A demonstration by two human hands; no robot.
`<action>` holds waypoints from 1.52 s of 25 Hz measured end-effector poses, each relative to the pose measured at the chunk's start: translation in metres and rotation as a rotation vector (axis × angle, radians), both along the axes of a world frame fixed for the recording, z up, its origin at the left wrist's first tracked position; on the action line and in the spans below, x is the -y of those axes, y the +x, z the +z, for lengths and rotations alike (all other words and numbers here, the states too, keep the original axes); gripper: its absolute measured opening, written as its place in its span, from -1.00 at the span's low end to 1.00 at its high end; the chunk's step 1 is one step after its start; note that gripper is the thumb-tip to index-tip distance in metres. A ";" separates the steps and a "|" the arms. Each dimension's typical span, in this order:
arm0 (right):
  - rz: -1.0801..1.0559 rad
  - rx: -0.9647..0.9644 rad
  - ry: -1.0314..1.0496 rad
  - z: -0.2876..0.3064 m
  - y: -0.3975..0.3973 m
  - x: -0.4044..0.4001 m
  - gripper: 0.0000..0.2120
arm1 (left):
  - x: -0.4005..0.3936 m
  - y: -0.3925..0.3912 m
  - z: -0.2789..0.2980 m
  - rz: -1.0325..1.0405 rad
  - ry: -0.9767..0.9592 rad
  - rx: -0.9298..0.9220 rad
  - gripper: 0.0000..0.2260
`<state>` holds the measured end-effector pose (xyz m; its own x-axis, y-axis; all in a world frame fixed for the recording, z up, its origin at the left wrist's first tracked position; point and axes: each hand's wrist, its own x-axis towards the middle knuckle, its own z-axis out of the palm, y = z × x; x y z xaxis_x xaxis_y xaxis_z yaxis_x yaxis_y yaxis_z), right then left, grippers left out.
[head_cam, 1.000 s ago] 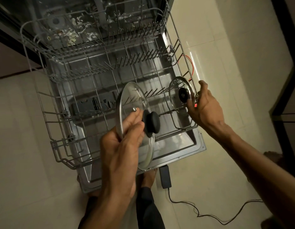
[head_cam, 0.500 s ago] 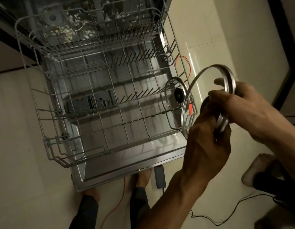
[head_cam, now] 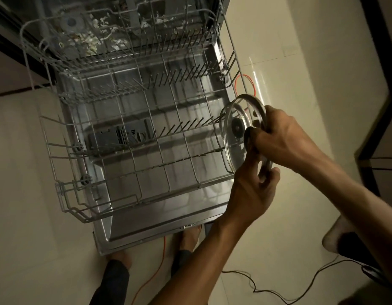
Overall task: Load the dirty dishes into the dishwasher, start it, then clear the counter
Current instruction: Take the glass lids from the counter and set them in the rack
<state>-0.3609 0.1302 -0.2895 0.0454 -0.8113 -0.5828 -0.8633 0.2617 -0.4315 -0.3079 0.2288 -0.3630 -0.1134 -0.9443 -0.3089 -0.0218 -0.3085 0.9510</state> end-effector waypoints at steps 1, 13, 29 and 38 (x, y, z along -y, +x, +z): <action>0.008 -0.006 0.006 -0.005 0.000 0.001 -0.81 | 0.001 0.000 -0.003 -0.002 0.027 0.010 -0.71; 0.118 -0.084 0.030 -0.052 0.021 0.027 -0.72 | 0.027 0.023 -0.029 -0.038 0.160 0.087 -0.62; -0.122 0.014 -0.095 -0.076 0.016 -0.005 -0.88 | 0.024 0.051 -0.025 -0.146 0.342 0.132 -0.74; 0.045 -0.065 -0.447 -0.078 0.024 -0.047 -0.56 | 0.021 0.104 0.000 -0.260 0.126 0.614 -0.49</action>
<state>-0.3368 0.1771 -0.3670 0.0615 -0.9821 -0.1783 -0.8987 0.0233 -0.4380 -0.2040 0.2077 -0.3625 -0.1006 -0.8624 -0.4961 -0.6352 -0.3281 0.6992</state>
